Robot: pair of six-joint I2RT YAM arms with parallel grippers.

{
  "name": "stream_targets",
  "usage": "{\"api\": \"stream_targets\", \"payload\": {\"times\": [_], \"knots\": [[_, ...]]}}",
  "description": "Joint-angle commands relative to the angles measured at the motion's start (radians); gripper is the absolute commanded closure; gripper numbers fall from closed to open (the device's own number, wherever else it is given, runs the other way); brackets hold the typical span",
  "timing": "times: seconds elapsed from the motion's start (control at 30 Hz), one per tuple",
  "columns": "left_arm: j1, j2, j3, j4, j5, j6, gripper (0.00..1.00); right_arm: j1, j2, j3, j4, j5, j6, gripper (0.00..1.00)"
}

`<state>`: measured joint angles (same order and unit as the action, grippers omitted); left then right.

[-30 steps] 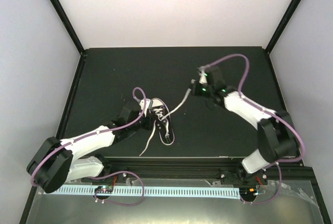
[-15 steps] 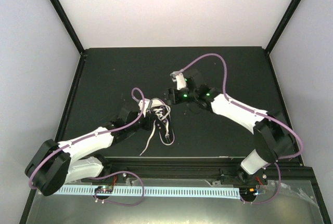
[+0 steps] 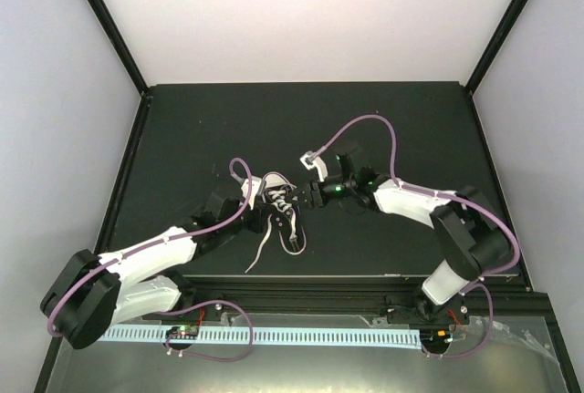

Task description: Tie the shoes

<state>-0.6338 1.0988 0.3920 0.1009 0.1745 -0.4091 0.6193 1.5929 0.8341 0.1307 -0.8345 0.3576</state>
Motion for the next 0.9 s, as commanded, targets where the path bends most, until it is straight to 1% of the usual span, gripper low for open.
{"api": "stream_targets", "payload": {"times": [0.0,0.13,0.23,0.4,0.57,0.77,0.87], "knots": [[0.005,-0.016,0.008,0.025,0.023,0.031,0.98,0.027,0.096,0.064,0.071,-0.091,-0.032,0.45],[0.005,-0.012,0.011,0.036,0.038,0.037,0.98,0.048,0.135,0.080,0.085,-0.100,-0.037,0.48],[0.005,-0.010,0.017,0.035,0.043,0.038,0.99,0.059,0.160,0.103,0.065,-0.107,-0.050,0.51],[0.005,-0.019,0.018,0.029,0.040,0.038,0.98,0.069,0.204,0.121,0.045,-0.107,-0.067,0.54],[0.005,-0.021,0.016,0.031,0.041,0.036,0.98,0.074,0.229,0.121,0.063,-0.120,-0.062,0.64],[0.005,-0.017,0.019,0.029,0.039,0.036,0.99,0.075,0.235,0.116,0.079,-0.144,-0.061,0.73],[0.005,-0.017,0.019,0.028,0.040,0.038,0.98,0.075,0.241,0.119,0.081,-0.146,-0.063,0.82]]}}
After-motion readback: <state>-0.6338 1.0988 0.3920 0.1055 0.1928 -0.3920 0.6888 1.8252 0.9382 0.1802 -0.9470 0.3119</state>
